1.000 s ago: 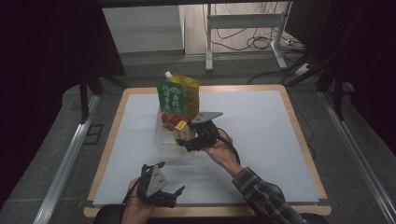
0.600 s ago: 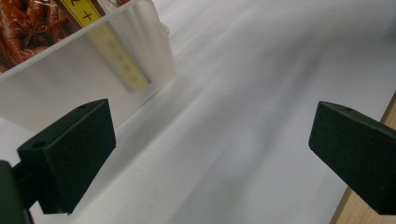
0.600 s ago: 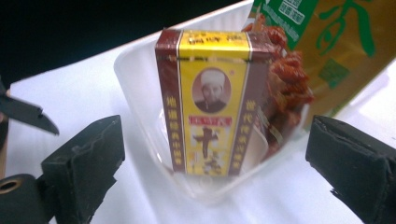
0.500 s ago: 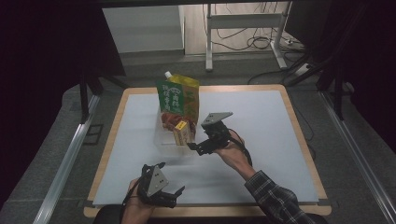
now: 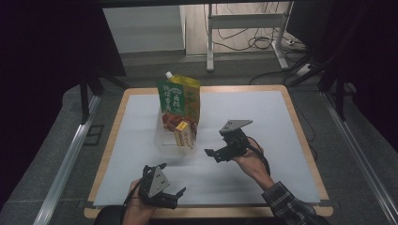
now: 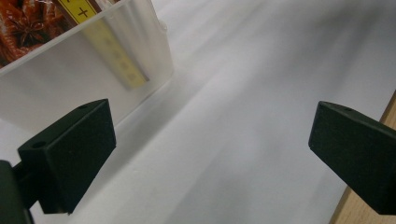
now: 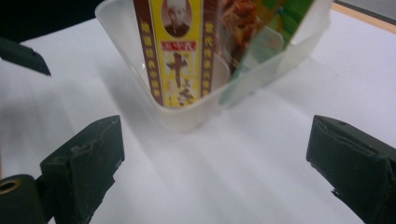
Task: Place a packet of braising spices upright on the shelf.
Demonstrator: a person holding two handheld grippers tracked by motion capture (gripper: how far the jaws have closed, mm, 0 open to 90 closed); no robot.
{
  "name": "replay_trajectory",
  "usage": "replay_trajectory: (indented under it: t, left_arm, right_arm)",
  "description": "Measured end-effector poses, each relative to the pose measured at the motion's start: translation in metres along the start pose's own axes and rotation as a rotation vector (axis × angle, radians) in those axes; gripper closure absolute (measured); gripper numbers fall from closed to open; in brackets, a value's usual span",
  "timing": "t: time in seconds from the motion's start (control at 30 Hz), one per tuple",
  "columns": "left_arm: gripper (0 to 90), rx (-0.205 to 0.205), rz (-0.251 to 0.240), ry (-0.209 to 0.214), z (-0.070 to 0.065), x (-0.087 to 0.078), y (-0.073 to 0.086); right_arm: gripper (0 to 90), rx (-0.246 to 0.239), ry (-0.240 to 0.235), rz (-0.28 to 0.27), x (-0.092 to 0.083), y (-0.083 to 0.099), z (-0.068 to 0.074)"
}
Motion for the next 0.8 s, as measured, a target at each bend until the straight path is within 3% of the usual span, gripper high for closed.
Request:
replay_trajectory:
  t: [0.3, 0.8]
  left_arm:
    - [0.8, 0.012, 0.020, 0.006, -0.002, 0.003, 0.002]
    - [0.7, 0.004, 0.013, 0.012, -0.002, 0.002, 0.002]
  right_arm:
    - [4.1, 0.011, 0.044, 0.009, -0.021, 0.023, -0.013]
    - [4.1, 0.021, 0.095, 0.020, -0.046, 0.057, -0.030]
Point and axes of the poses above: each handheld gripper's, and its own axes: x roughly forward along the jaws, y roughly out of its underside, z roughly to its left, the point moved 8 cm from there along x, roughly forward along the jaws, and after that the axes turned 11 degrees about y, right-handed, at the moved point
